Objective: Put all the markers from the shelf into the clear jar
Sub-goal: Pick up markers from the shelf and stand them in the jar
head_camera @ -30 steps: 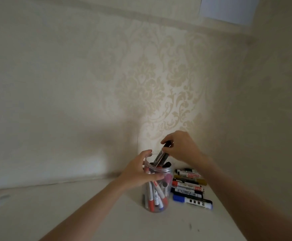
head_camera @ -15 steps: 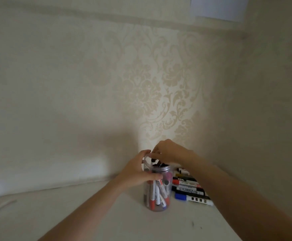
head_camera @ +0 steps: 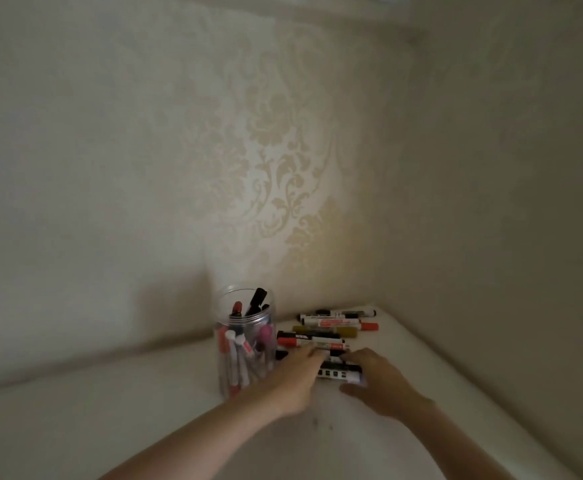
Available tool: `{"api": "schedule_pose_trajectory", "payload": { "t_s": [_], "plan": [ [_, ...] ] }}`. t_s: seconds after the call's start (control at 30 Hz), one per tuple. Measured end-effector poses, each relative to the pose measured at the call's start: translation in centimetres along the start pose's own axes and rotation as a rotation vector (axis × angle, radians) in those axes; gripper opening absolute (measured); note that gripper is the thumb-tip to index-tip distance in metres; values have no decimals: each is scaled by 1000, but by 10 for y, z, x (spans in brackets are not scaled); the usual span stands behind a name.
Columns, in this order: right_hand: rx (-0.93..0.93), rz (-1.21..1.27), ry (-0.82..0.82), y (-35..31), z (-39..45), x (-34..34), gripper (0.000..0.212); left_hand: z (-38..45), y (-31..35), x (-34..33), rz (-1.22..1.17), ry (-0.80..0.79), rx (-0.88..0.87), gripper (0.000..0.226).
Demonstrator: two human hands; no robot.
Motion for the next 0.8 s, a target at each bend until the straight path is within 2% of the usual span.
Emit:
{"api": "schedule_pose_trajectory", "payload": {
  "t_s": [0.07, 0.13, 0.27, 0.37, 0.47, 0.53, 0.6, 0.7, 0.8],
  "plan": [
    [-5, -20, 41, 0, 2, -7, 58, 10, -5, -12, 47, 27, 68, 74],
    [24, -24, 86, -1, 4, -11, 47, 19, -7, -17, 143, 24, 94, 75],
    [140, 190, 69, 1, 4, -9, 31, 31, 0, -21, 282, -17, 0, 59],
    [191, 321, 107, 3, 3, 6, 28, 35, 6, -27, 175, 13, -42, 50],
    [136, 398, 99, 14, 5, 24, 42, 38, 4, -30, 100, 65, -26, 43],
    [88, 409, 68, 27, 8, 31, 51, 37, 2, -31, 106, 30, -30, 37],
    [54, 372, 111, 33, 14, 33, 56, 36, 1, -32, 141, -18, -37, 39],
    [86, 327, 224, 19, 29, 32, 39, 30, 3, -28, 122, -3, -55, 41],
    [149, 338, 156, 6, 48, 30, 28, 11, -4, -18, -16, 37, -36, 40]
  ]
}}
Point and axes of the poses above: each hand's wrist, its own z-axis towards the middle knuckle, its own x-axis out of the back of the hand, y = z × x, the point moved 4 cm from there along z, towards the middle knuckle, and after that the axes turned 3 degrees about z, right-handed, at the moved point
